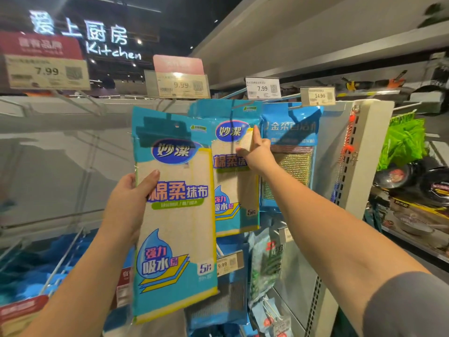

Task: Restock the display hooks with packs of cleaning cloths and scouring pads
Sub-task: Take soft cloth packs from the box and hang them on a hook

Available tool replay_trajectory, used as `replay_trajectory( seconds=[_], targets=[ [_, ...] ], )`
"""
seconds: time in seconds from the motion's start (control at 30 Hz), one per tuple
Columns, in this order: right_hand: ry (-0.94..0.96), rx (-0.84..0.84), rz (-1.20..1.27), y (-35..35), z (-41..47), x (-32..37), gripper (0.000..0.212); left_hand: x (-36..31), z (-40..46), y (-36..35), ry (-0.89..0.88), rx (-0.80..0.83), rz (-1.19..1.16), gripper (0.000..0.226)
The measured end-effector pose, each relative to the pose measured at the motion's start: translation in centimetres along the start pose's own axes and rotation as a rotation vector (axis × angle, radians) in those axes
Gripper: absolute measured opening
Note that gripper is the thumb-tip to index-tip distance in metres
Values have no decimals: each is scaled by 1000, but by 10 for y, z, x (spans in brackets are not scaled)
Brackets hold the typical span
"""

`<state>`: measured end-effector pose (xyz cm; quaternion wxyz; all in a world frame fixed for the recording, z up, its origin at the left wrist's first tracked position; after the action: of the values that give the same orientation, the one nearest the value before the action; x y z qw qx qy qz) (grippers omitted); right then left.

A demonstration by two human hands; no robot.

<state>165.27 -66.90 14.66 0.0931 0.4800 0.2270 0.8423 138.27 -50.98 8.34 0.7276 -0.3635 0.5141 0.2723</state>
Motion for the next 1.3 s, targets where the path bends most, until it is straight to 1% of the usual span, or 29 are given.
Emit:
replay_trajectory(
  seconds=[0.07,0.13,0.17,0.23,0.33,0.4,0.5,0.6,0.7,0.83,1.07,1.3],
  targets=[
    [7,-2,-50,4,-3,-1,90,0,-3,-4,16,21,-34,25],
    [37,-57,-115,14,-6,0,90,-1,-6,-8,33,41,-62,25],
    [77,-107,-130,21,-8,4,86,0,-7,-11,39,52,-71,25],
    [206,-213,-107,41,-14,17,69,0,-8,-18,44,76,-88,27],
    [392,-313,36,73,-26,43,44,2,-10,-34,39,117,-95,28],
    [509,-355,74,88,-35,56,36,4,-13,-47,36,148,-98,25],
    [606,-348,61,102,-42,67,38,5,-17,-68,44,192,-99,24],
    [643,-320,-2,111,-41,72,41,6,-18,-88,44,221,-85,27],
    [639,-300,-36,119,-39,74,42,4,-17,-105,28,253,-70,34],
    [631,-273,-87,125,-35,76,45,-2,-16,-125,-6,270,-49,29],
    [601,-249,-129,129,-31,73,46,-10,-14,-151,57,274,-117,27],
    [613,-232,-166,128,-27,72,45,-9,-8,-153,106,230,-168,30]
  ],
)
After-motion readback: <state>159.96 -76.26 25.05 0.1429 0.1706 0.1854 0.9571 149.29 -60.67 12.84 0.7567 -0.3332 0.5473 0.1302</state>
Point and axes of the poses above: each hand's wrist, its own z-axis towards the middle knuckle, its own y-axis out of the back of the hand, x = y × z, the point moved 4 cm from there along z, towards the middle knuckle, and after that the axes turned 7 degrees about -x, right-handed, at the moved point
